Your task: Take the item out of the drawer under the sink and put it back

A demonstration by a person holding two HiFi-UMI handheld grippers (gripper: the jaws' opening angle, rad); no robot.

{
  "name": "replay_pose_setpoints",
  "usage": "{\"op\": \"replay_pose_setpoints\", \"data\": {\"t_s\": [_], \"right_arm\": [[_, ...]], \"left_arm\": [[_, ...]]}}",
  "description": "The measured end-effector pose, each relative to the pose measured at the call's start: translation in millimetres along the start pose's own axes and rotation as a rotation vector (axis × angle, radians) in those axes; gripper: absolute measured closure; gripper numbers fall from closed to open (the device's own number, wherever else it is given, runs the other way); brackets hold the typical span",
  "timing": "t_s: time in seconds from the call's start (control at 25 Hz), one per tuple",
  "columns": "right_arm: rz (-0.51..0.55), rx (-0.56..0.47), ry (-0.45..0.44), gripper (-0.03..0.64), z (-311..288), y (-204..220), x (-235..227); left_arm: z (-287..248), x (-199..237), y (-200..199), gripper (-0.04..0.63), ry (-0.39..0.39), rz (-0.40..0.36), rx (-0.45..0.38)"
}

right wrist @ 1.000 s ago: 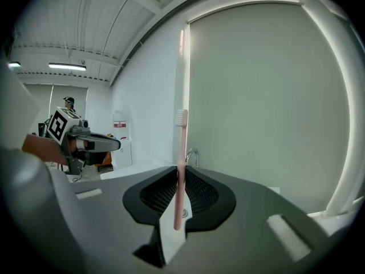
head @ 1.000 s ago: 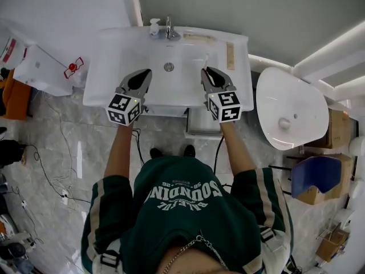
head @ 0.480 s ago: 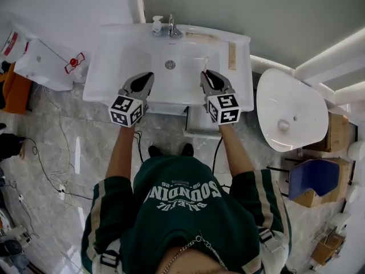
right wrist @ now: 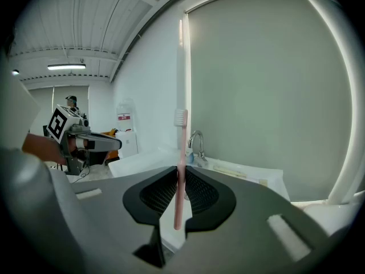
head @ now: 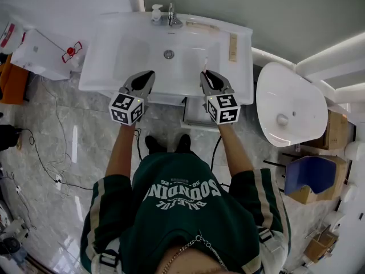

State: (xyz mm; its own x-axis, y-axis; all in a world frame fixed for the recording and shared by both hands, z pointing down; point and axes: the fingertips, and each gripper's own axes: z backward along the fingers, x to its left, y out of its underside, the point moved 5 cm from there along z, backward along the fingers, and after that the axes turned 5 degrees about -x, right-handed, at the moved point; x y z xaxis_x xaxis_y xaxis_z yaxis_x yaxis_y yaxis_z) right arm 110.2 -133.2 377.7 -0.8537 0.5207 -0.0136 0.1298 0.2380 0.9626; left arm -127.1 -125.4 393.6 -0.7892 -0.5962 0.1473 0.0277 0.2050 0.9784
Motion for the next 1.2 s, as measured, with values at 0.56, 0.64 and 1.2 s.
{"op": "replay_pose_setpoints", "data": {"t_s": [0.56,0.64,1.2], "right_arm": [[-0.020,0.169,-0.082,0.568,8.5,82.2,11.8],[-0.013,0.191,-0.099,0.568,8.4,91.5,14.2],[0.079,0.370,-0.247,0.568,10.9,201.3,28.3]], "left_arm": [[9.9,-23.7,75.3,0.545,-0.047,0.118,0.084],[11.5,-25.5,85.0,0.546,-0.055,0.137,0.091],[18.9,-47.9,163.3,0.546,-0.101,0.236,0.160]]}}
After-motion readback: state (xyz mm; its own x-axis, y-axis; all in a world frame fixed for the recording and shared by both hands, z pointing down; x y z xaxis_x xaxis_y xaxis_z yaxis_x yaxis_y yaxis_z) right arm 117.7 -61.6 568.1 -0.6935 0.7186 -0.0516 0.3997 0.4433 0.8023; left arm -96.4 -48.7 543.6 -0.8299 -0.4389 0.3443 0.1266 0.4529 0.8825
